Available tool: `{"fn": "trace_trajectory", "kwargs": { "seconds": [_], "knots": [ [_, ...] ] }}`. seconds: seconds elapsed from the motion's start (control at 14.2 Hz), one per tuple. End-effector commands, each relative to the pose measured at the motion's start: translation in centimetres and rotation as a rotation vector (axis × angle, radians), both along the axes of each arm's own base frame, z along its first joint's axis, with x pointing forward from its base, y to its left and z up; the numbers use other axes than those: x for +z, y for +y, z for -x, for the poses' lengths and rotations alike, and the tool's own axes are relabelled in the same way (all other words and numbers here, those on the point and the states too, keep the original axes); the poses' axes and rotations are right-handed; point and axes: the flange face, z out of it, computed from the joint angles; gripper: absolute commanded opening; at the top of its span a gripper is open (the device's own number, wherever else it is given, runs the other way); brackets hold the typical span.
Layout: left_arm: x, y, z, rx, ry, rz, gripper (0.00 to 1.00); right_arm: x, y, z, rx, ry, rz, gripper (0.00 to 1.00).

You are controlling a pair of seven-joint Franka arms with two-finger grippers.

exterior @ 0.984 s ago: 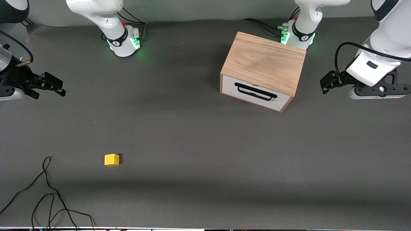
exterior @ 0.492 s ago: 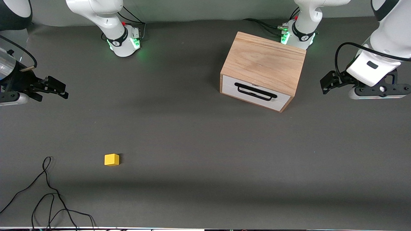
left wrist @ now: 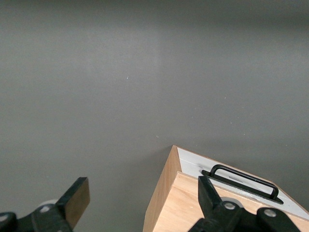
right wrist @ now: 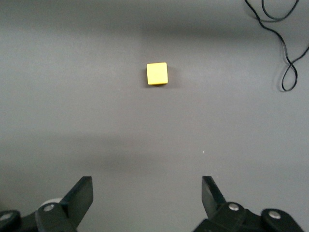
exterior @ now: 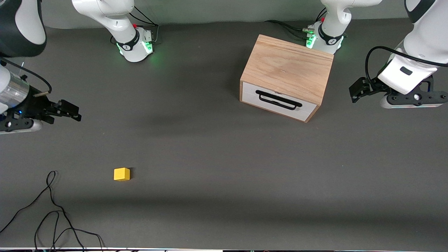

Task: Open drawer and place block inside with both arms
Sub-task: 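Lower the right gripper to the cube while the left gripper reaches the handle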

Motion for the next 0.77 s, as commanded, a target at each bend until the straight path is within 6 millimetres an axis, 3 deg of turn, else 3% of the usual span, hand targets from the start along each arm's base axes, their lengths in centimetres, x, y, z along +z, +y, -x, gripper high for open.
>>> {"fn": "trace_trajectory", "kwargs": {
  "seconds": [0.0, 0.14, 0.28, 0.35, 0.56, 0.7],
  "knots": [
    [0.0, 0.0, 0.3, -0.017, -0.005, 0.006, 1.00, -2.7, 0.5, -2.2, 0.006, -0.015, 0.013, 1.00],
    [-0.2, 0.0, 0.1, -0.016, -0.006, 0.007, 1.00, -5.0, 0.5, -3.5, 0.002, -0.016, 0.009, 1.00],
    [-1.1, -0.2, -0.4, -0.020, 0.012, 0.006, 1.00, -5.1, 0.2, -3.9, 0.006, -0.023, 0.005, 1.00],
    [-2.4, -0.5, -1.0, -0.021, 0.044, 0.005, 1.00, -5.3, 0.1, -3.9, 0.002, -0.023, 0.002, 1.00],
    [-3.2, -1.6, -0.2, -0.030, 0.107, 0.001, 1.00, -6.2, 0.3, -5.1, -0.009, -0.065, -0.001, 1.00],
    [-3.6, -3.3, 0.2, -0.040, 0.118, -0.008, 1.00, -5.9, 0.4, -5.9, -0.007, -0.079, -0.001, 1.00]
  ]
}}
